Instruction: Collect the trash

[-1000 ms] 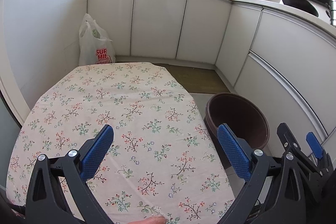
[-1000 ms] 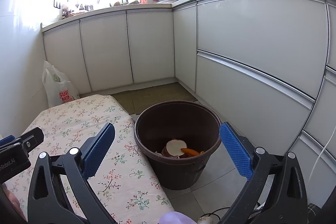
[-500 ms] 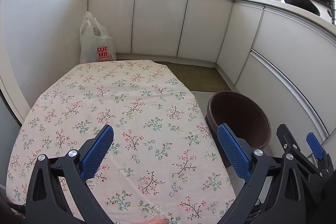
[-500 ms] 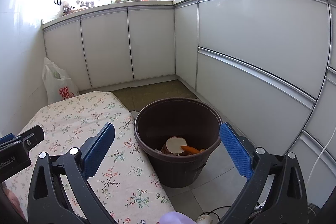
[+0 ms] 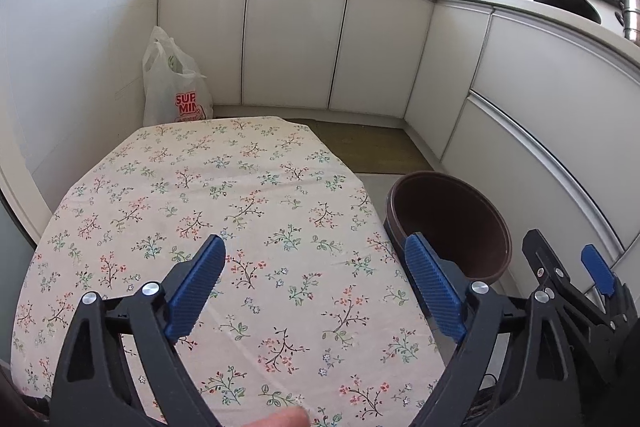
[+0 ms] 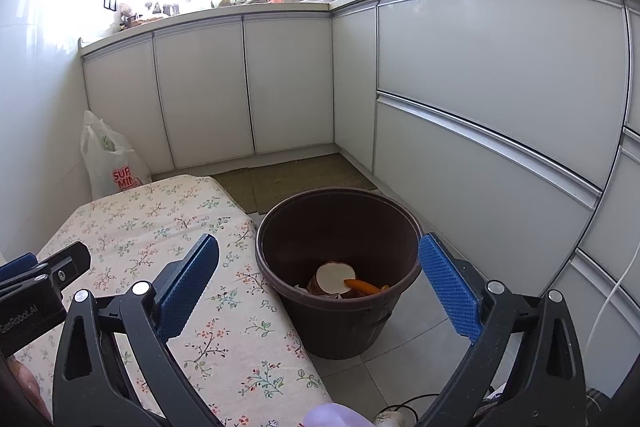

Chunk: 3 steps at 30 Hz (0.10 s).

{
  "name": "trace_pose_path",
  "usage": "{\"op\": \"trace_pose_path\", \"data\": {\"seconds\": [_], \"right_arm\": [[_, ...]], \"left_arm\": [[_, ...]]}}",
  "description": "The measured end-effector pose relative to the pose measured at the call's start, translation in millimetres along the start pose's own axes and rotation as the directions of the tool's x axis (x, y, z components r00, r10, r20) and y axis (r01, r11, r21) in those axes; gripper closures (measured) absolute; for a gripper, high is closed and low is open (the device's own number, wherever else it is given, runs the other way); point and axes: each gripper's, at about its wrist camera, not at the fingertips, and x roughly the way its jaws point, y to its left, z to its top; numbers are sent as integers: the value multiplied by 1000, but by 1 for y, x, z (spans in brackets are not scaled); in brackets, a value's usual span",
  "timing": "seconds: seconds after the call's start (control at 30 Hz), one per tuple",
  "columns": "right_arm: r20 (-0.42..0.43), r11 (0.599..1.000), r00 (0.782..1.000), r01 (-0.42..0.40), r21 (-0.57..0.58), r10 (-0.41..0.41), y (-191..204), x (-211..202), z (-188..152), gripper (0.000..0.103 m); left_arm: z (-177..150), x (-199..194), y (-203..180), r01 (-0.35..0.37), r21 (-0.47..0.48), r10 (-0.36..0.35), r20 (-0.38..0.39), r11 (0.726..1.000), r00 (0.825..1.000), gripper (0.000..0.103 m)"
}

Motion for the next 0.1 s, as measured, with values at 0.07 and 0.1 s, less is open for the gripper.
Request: {"op": "trace_pose_path", "data": {"seconds": [0.07, 0.1], "right_arm": [[1, 1000, 1000, 0, 0, 0, 0, 0, 0, 7], [0, 1000, 1000, -1, -1, 1, 0, 0, 1, 7]], "left_arm": [[0, -1, 1, 5, -8, -5, 1, 1000, 1000, 11], [1, -1, 2, 10, -12, -10, 2, 1000, 1000, 11]]}}
